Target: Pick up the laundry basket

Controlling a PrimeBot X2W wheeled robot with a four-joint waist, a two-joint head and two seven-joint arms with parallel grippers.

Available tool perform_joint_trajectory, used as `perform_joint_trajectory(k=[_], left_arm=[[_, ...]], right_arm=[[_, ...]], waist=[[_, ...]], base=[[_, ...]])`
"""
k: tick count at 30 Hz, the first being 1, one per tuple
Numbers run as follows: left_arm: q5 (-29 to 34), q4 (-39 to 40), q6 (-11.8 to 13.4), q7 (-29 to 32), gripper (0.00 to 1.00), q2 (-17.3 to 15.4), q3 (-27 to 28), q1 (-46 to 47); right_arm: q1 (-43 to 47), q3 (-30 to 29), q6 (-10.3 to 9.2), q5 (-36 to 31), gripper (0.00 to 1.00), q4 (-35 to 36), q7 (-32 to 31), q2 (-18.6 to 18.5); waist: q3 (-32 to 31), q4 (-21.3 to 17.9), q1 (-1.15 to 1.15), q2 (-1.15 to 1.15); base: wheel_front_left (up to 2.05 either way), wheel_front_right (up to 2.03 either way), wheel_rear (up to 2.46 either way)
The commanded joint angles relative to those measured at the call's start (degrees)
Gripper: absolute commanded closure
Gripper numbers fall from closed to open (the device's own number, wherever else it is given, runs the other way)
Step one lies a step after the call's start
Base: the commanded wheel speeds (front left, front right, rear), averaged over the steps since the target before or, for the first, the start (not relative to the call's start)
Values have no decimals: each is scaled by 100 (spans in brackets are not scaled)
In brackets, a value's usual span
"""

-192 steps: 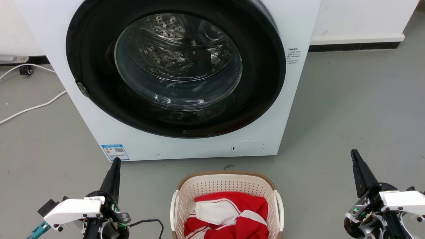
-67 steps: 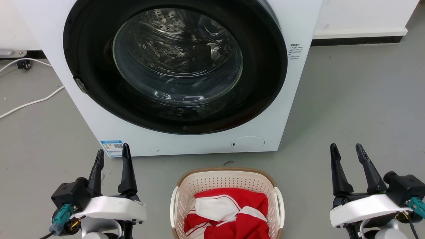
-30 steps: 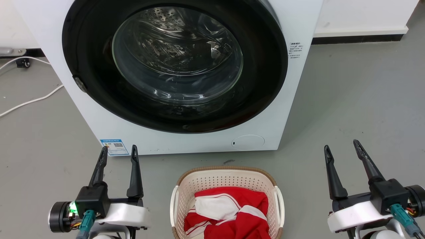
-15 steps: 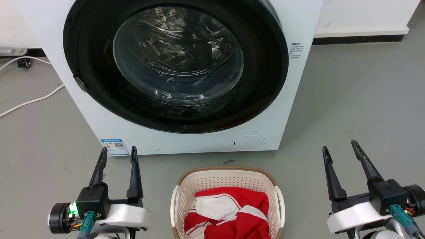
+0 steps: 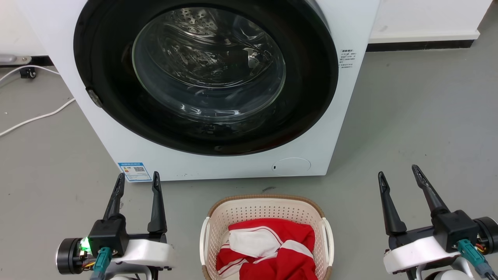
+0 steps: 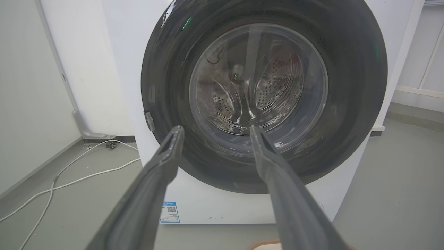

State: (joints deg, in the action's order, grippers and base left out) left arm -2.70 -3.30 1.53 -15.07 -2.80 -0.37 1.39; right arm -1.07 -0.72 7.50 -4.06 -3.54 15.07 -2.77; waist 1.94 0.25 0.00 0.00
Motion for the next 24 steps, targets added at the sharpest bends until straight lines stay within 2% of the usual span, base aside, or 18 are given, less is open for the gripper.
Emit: perform_joint_trajectory(k=[1,11,24], left_arm=[[-8,-11,-7,-16,0,-15,2,-55],[-52,-216,-108,-16,0,-14,-45,168],[-147,-1368,-257,-15,0,-14,-177,827]], right_arm=[[55,-9,-2,31,0,10,16,-19],[-109,0,-2,86,0,-124,15,-19],[-647,89,-2,-69,0,-958,15,-16]], waist=[[10,-1,0,0],[221,-43,0,0],[1036,-116,0,0]], base=[[0,0,0],[0,0,0],[0,0,0]])
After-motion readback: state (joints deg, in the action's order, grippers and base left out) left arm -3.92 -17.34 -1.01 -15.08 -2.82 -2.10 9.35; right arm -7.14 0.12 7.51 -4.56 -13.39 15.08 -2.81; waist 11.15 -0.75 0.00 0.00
